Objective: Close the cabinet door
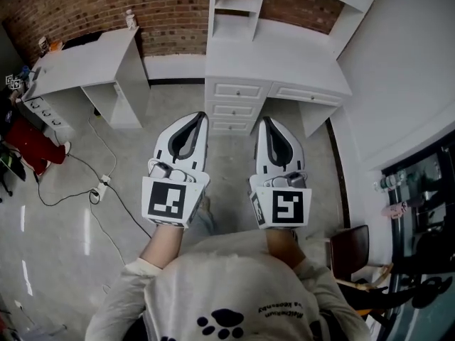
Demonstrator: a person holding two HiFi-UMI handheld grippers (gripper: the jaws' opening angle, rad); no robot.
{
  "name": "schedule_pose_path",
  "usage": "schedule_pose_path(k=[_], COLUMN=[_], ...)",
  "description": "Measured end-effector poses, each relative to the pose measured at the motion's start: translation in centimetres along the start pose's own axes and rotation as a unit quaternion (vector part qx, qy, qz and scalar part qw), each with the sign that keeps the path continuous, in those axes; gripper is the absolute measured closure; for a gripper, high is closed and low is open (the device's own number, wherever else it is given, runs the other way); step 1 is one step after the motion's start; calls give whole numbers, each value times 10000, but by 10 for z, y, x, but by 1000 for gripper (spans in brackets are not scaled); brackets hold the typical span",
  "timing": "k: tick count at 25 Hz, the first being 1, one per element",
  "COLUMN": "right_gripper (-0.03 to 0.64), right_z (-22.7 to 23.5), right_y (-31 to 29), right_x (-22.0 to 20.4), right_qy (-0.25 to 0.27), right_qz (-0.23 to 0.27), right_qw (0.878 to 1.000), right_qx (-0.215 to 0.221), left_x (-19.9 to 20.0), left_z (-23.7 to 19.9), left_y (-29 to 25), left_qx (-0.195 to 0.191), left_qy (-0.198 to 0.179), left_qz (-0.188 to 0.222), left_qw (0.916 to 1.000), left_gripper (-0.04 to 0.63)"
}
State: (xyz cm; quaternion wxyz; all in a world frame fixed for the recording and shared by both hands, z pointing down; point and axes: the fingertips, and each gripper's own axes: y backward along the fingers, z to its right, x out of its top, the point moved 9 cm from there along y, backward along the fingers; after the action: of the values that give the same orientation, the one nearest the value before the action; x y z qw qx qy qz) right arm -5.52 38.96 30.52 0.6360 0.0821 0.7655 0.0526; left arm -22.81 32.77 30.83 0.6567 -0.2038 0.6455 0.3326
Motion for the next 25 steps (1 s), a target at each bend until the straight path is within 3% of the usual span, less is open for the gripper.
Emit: schedule_pose_path(k=[16, 25], right_gripper=[606, 607], right_z=[11, 7], right_y=[-153, -194], right_x=[-31, -45], right_qy=[60, 156], right_qz=[-37, -190], right_qw=[9992, 9994], right_qx=[-394, -254], left_x=[-28, -47], left_z=[-108, -137], left_y=[-136, -163], left_qx=[-597, -612], left_qy=[-62, 159], left_qz=[123, 59], left_qw=[9981, 9980], left_gripper=[589, 589])
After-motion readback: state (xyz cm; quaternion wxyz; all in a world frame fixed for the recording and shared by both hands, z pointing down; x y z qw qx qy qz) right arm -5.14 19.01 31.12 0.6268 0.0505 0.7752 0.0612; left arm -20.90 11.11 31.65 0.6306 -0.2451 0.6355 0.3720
